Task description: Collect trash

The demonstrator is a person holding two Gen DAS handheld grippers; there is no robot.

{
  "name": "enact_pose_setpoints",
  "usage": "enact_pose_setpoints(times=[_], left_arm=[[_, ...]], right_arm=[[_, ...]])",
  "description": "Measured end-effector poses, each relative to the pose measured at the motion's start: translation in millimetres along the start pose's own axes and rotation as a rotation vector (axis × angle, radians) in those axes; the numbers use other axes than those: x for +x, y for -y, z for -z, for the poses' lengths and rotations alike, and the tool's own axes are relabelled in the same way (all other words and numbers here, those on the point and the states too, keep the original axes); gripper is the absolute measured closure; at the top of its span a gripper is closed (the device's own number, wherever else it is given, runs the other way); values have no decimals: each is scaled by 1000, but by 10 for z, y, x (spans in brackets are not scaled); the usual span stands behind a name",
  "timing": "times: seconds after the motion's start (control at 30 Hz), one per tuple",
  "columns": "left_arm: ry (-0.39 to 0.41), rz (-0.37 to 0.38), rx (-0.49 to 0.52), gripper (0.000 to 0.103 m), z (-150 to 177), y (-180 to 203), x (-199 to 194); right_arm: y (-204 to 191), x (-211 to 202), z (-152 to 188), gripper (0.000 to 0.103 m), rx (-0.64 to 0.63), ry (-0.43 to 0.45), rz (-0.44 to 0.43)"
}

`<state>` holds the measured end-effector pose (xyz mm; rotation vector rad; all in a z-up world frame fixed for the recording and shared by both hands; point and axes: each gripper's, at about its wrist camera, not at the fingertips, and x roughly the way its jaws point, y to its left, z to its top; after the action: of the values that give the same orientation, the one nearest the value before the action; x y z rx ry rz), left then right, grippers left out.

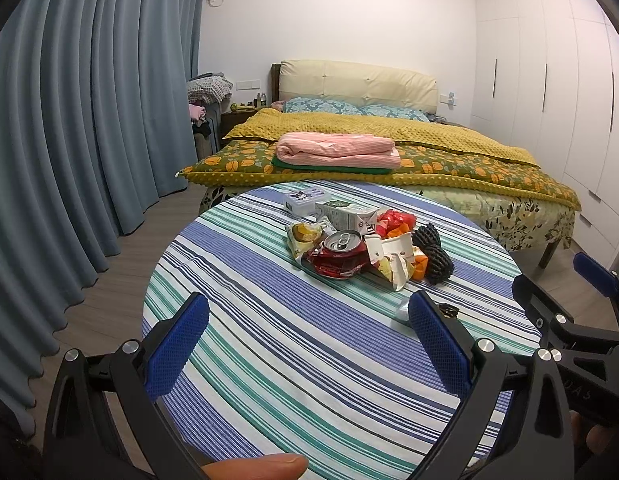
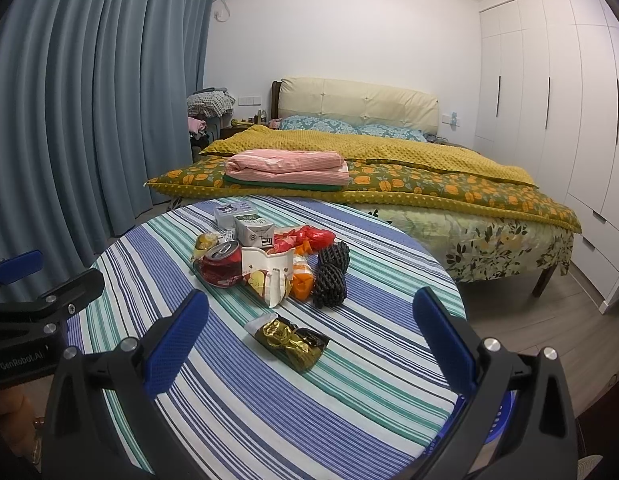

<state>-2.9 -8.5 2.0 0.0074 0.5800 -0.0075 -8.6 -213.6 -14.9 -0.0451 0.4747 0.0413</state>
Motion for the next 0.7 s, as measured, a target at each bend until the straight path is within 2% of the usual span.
enact_pose_setpoints(times=[0.7], left_arm=[[-1,1,2,4,9,14,12]], right_arm=[[6,15,1,5,7,-3,2]])
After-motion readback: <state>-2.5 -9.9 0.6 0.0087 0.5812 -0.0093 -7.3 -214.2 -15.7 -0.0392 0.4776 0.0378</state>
